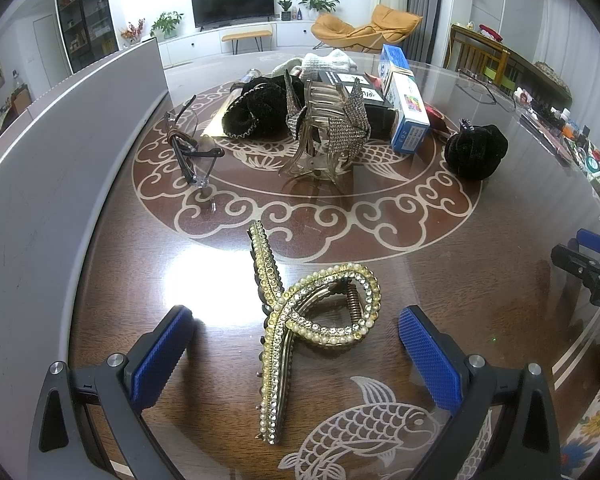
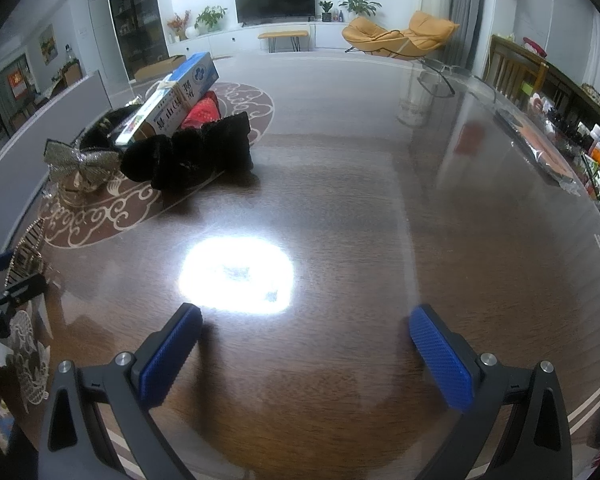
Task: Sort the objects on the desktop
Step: 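Reach the right tool to the black fuzzy glove and grasp it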
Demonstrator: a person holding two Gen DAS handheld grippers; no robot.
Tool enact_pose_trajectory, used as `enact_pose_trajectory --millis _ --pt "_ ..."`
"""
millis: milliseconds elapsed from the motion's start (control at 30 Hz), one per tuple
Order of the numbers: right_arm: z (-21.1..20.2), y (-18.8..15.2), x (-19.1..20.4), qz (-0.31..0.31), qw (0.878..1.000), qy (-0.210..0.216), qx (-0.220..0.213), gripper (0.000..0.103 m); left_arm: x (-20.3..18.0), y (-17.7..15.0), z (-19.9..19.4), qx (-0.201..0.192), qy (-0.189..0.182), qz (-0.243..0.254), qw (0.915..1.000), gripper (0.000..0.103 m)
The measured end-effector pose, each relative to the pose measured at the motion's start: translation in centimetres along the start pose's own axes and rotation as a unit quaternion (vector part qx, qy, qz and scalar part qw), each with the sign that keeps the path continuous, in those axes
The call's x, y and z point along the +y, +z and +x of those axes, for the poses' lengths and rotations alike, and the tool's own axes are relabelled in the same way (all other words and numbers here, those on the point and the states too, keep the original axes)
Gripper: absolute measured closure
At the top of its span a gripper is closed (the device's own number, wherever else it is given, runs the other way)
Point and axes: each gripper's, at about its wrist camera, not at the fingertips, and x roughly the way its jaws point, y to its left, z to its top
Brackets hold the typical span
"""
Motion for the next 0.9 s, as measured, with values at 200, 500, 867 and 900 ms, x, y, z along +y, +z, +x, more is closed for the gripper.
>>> enact_pose_trajectory --millis 200,500,867,900 --pt "0.4 3.1 0.8 0.056 0.995 0.077 0.001 0.000 0.0 0.0 0.0 0.000 0.000 0.000 1.0000 0.000" --pt "5.9 12.1 7.1 0.066 0.995 0.075 0.022 0.000 0.0 0.0 -0.1 -0.001 0.000 0.000 1.0000 0.000" --pt "6.2 7.3 9.3 -0.081 0.995 0.062 0.004 0.045 0.0 0.4 -0.1 -0.002 0.000 0.000 1.0000 0.000" --pt "5.9 6.5 9.2 -0.093 0.993 0.065 0.003 0.047 0.0 0.4 -0.1 -0.002 0.000 0.000 1.0000 0.000"
